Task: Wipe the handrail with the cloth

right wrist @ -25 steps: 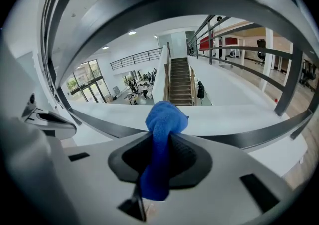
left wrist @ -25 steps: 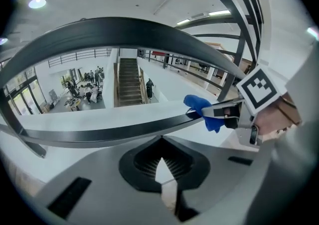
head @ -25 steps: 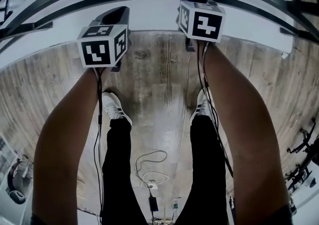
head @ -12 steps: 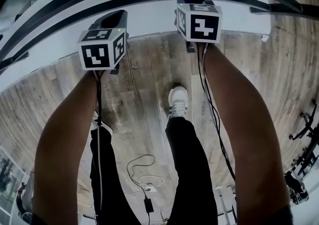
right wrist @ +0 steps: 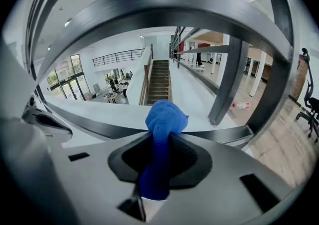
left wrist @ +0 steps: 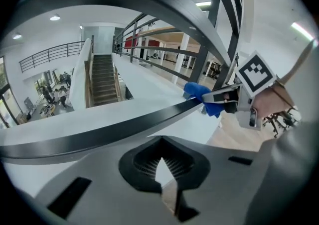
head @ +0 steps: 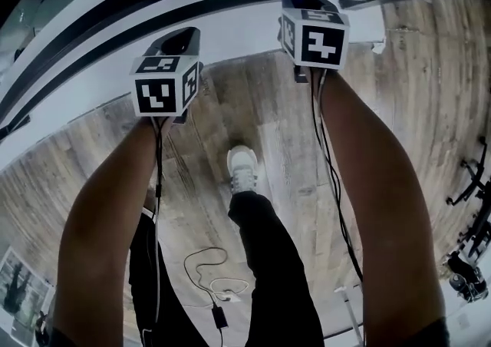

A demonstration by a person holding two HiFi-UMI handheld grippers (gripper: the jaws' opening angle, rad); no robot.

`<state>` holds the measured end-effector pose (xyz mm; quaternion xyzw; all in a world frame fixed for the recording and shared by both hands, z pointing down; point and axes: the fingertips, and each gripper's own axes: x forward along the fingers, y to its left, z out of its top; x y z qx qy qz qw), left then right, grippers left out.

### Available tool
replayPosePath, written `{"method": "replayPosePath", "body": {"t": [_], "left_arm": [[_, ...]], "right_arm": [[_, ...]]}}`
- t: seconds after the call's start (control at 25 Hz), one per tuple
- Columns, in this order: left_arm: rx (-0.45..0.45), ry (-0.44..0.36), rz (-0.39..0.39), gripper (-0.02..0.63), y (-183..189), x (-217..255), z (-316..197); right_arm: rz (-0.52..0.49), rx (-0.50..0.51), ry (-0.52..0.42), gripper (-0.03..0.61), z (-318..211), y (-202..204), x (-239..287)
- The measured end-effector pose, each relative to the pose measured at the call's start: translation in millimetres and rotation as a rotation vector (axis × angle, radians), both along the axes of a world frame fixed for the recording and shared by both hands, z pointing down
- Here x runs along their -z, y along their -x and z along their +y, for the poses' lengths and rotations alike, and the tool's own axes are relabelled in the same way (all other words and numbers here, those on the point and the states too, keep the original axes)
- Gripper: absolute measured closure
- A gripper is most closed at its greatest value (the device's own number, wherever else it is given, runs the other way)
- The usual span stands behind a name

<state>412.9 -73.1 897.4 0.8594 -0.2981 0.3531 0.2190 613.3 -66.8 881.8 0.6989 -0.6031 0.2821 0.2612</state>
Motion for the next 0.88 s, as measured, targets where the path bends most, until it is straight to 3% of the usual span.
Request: {"method": "replayPosePath", "body": {"t": [0.28,0.48,0.76,0.88], "left_arm": [[-0.041,0.026,0.021,0.609,-62.9,-5.4,15.1],[-0.076,0.028,0.041,0.61,-92.6,-2.6,21.5],[-0.08,0.021,0.031,0.61,-92.2,3.0,21.9],[-0.048,0.026,0.048,0.611,-77.1,17.0,24.2]], "right_arm": [[0.037,-0.079,0.008,0.48,17.7,-77.5,1.6],[0.069,-0.1,0.018,0.48,33.4,-109.7,1.0],[0.091,-0.163,0.043,0.48,42.4,-127.4,4.1],[0.069,-0.151,0.009,0.48,46.3,-103.9,16.7]]}}
